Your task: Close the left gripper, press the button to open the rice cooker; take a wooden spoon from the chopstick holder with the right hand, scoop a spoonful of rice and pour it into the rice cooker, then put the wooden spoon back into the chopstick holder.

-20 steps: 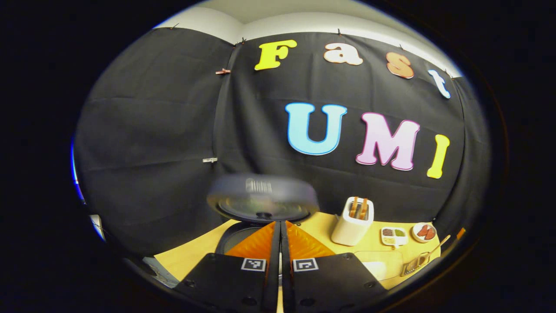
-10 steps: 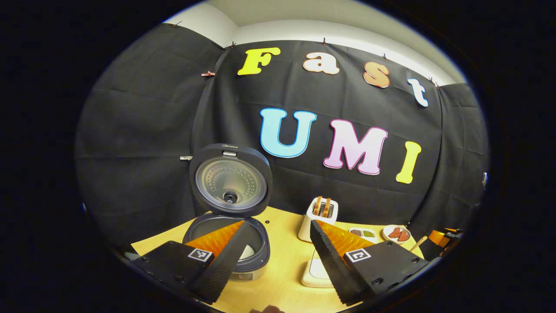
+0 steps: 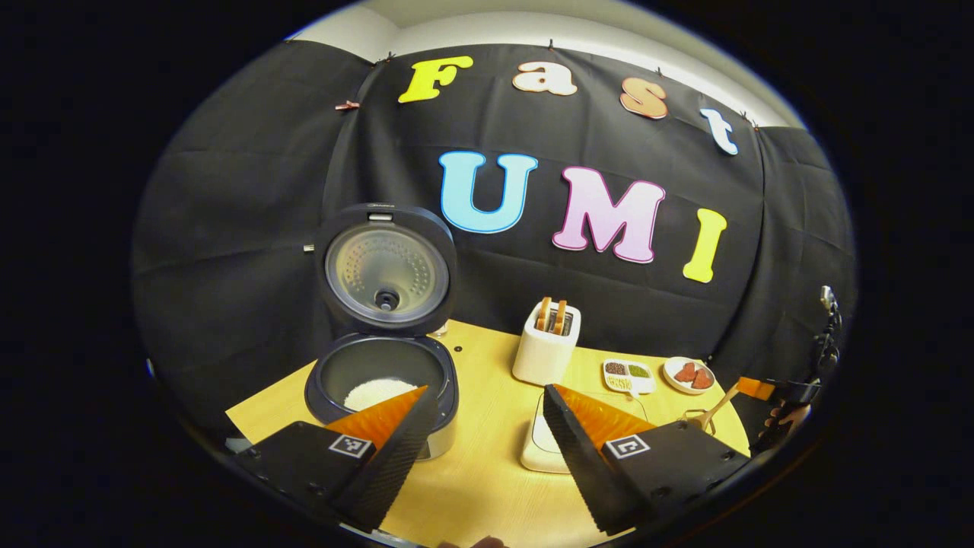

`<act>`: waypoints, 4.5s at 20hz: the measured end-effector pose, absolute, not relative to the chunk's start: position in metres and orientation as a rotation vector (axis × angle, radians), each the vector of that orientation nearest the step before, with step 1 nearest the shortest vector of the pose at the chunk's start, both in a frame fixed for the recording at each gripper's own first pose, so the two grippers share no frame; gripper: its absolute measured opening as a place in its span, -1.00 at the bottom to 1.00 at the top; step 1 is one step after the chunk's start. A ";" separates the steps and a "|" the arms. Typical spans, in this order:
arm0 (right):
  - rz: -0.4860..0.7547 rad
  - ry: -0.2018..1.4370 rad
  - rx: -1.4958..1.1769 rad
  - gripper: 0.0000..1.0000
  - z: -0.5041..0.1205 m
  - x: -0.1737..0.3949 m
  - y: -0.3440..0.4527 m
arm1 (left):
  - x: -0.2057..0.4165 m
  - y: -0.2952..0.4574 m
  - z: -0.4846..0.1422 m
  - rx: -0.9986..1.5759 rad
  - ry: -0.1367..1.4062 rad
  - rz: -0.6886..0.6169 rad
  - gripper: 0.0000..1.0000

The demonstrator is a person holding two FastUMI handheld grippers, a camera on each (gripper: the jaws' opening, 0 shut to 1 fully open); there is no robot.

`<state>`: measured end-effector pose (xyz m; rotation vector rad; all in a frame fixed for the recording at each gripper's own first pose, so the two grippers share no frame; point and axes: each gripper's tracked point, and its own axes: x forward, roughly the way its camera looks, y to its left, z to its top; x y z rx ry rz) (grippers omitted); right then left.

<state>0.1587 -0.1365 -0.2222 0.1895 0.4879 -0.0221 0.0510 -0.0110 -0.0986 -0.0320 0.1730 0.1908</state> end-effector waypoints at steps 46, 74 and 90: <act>0.189 0.381 0.176 -0.82 -0.163 0.180 0.089 | 0.007 0.085 -0.153 -0.115 0.290 0.093 0.92; 0.025 0.568 0.502 -0.81 -0.288 0.151 0.182 | 0.006 0.190 -0.190 -0.111 0.331 0.040 0.92; -0.231 0.582 1.021 -0.81 -0.270 0.123 0.103 | 0.006 0.166 -0.173 -0.108 0.301 -0.033 0.92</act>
